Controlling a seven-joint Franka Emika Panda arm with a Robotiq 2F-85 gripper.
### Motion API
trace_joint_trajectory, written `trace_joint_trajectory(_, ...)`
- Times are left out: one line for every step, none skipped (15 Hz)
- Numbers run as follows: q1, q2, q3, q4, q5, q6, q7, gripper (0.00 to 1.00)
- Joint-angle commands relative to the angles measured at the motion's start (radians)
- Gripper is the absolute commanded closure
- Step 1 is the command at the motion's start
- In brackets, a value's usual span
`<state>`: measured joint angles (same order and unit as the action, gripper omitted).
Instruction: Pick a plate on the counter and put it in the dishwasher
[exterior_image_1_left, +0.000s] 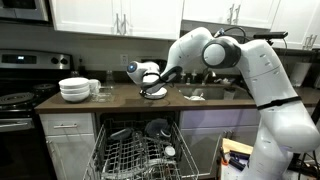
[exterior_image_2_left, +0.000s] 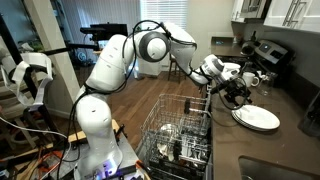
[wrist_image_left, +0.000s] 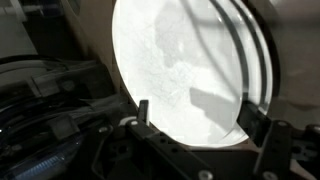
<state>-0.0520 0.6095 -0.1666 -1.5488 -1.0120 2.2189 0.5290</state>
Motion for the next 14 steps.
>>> trace_joint_trajectory(0.009,-0.018,-0.008,-0.028,0.021,-0.025,0.005,0.08)
trace_joint_trajectory(0.01,-0.018,-0.009,-0.027,0.02,-0.031,0.004,0.09)
trace_joint_trajectory(0.011,-0.018,-0.009,-0.026,0.02,-0.035,0.003,0.25)
trace_joint_trajectory(0.011,-0.017,-0.008,-0.026,0.02,-0.038,0.003,0.34)
trace_joint_trajectory(0.011,-0.016,-0.007,-0.026,0.021,-0.037,0.003,0.38)
trace_joint_trajectory(0.011,-0.016,-0.007,-0.028,0.021,-0.038,0.002,0.45)
trace_joint_trajectory(0.01,-0.016,-0.006,-0.029,0.022,-0.037,0.002,0.53)
trace_joint_trajectory(0.01,-0.016,-0.006,-0.032,0.022,-0.036,0.002,0.59)
trace_joint_trajectory(0.011,-0.017,-0.006,-0.035,0.022,-0.036,0.002,0.66)
trace_joint_trajectory(0.011,-0.016,-0.007,-0.036,0.021,-0.036,0.002,0.72)
trace_joint_trajectory(0.011,-0.017,-0.006,-0.036,0.02,-0.036,0.002,0.77)
trace_joint_trajectory(0.011,-0.017,-0.006,-0.038,0.02,-0.036,0.002,0.85)
trace_joint_trajectory(0.012,-0.017,-0.006,-0.041,0.019,-0.036,0.002,0.91)
trace_joint_trajectory(0.012,-0.018,-0.006,-0.043,0.019,-0.035,0.002,0.98)
